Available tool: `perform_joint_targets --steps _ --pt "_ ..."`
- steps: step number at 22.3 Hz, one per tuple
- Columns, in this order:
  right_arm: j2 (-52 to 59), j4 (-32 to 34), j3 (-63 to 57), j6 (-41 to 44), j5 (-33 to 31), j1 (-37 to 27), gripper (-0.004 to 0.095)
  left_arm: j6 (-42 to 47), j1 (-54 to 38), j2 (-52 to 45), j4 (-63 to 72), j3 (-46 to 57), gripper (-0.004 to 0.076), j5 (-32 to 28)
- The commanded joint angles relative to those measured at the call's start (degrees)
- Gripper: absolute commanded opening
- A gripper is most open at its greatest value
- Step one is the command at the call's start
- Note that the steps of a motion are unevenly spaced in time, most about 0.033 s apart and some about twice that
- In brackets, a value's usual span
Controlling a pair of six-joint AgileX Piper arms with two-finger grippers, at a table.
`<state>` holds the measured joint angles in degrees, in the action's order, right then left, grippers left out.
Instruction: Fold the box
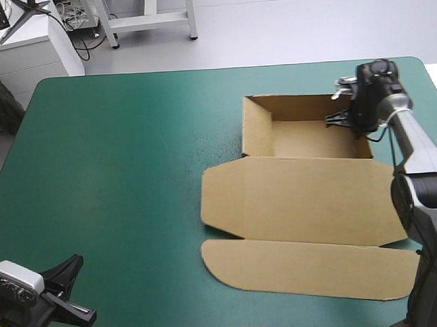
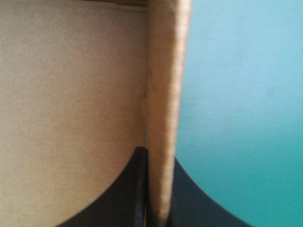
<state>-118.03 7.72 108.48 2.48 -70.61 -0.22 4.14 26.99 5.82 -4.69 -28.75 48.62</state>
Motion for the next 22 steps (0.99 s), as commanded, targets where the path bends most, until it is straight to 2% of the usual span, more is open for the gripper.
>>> perform_joint_targets --steps 1,4,8,14,16,19,22 --pt "3.05 4.06 1.56 -2.01 -1.21 -9.57 -0.0020 0.41 0.24 0.83 -0.47 -1.27 -0.0010 -4.14" --pt "3.05 -0.78 1.56 -4.50 -1.21 -21.71 -0.0020 0.41 0.24 0.83 -0.47 -1.24 -0.0010 -4.14" --pt "3.05 -4.94 1.56 -5.07 -1.21 -30.73 -0.0020 0.41 0.24 0.83 -0.47 -1.24 -0.0010 -4.03" --pt "2.96 -5.14 1.56 -5.16 -1.21 -31.34 -0.0016 0.41 0.24 0.83 -0.47 -1.24 -0.0010 -3.93" --pt "2.96 -4.17 1.56 -5.51 -1.21 -31.43 0.0014 0.41 0.24 0.83 -0.47 -1.24 -0.0010 -3.93" --pt "3.57 -4.99 1.56 -7.54 -1.21 -31.43 0.0136 0.41 0.24 0.83 -0.47 -1.24 -0.0010 -3.93" --pt "5.02 -4.71 1.56 -9.33 -1.30 -31.47 0.0316 0.41 0.24 0.83 -0.47 -1.24 -0.0010 -3.93"
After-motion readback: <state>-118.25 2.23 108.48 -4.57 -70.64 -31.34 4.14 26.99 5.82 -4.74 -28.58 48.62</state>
